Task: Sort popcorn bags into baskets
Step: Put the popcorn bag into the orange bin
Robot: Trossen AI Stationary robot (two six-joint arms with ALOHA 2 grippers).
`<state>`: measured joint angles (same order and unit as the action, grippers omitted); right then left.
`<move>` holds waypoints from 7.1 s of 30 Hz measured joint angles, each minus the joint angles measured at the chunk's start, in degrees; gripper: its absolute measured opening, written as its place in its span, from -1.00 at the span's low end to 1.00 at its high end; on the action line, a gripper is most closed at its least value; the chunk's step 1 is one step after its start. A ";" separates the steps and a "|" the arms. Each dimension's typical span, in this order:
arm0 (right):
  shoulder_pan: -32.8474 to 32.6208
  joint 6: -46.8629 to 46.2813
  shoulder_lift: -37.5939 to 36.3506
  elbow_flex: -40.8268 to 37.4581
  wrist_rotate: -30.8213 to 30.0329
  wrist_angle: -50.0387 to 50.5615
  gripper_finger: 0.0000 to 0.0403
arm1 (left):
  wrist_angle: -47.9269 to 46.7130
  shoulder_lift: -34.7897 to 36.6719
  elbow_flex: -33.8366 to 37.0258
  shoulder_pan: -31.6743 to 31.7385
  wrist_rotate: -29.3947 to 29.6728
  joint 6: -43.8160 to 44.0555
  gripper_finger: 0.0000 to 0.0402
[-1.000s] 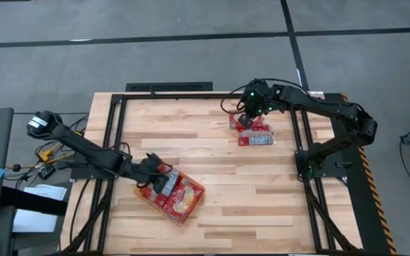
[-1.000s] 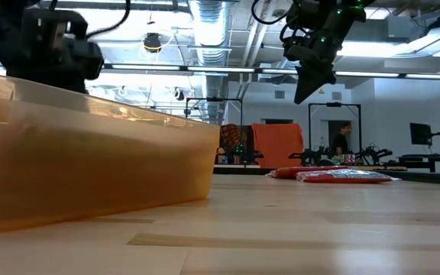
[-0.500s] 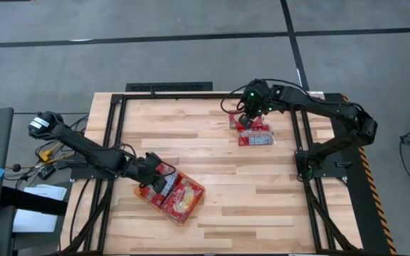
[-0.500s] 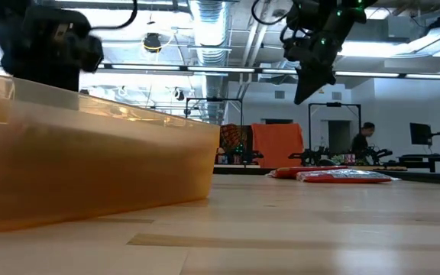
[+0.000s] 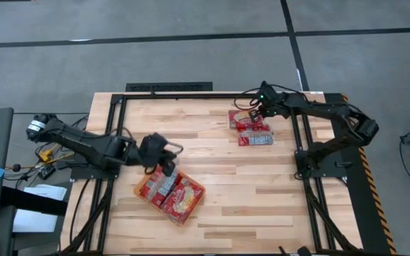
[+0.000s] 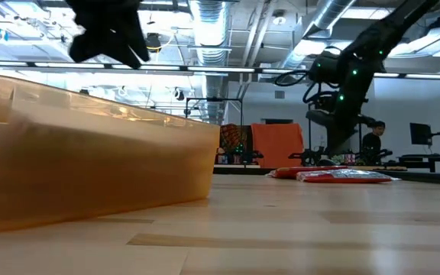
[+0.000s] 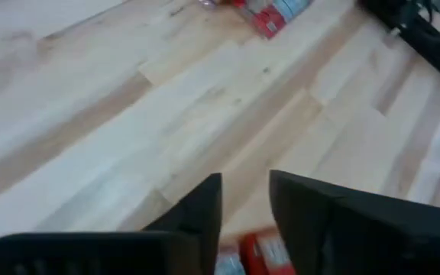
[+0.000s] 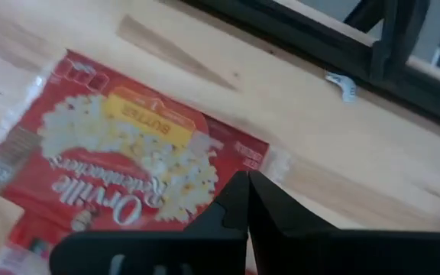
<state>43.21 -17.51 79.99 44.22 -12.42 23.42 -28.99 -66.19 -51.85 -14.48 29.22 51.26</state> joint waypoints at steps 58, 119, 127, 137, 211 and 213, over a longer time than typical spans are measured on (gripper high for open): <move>-29.15 -12.65 25.04 6.48 1.47 -21.47 -0.89 | 42.47 -38.04 3.14 39.95 -35.37 -6.29 0.02; -31.65 1.54 -8.24 6.19 -5.55 8.06 -0.85 | -27.83 -17.60 -27.93 9.85 -48.97 -63.58 -0.99; -31.59 1.52 -8.94 6.24 -5.58 9.46 -0.85 | -38.91 -32.45 -39.39 7.64 -48.38 -75.22 -0.98; -31.60 1.52 -8.79 6.24 -5.59 13.57 -0.89 | -37.08 -36.15 -40.00 6.97 -51.93 -73.92 -0.98; -40.40 -42.88 -5.79 -19.19 -8.11 -4.07 -0.87 | 33.22 -40.90 -18.37 33.47 -53.00 -17.72 0.36; -39.89 -40.36 -3.48 -19.25 -7.85 -10.30 -0.86 | 33.50 -42.01 -16.79 33.37 -53.17 -15.85 0.36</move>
<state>3.31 -57.87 76.50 24.97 -20.27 13.12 4.51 -108.20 -68.64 18.88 -23.95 35.41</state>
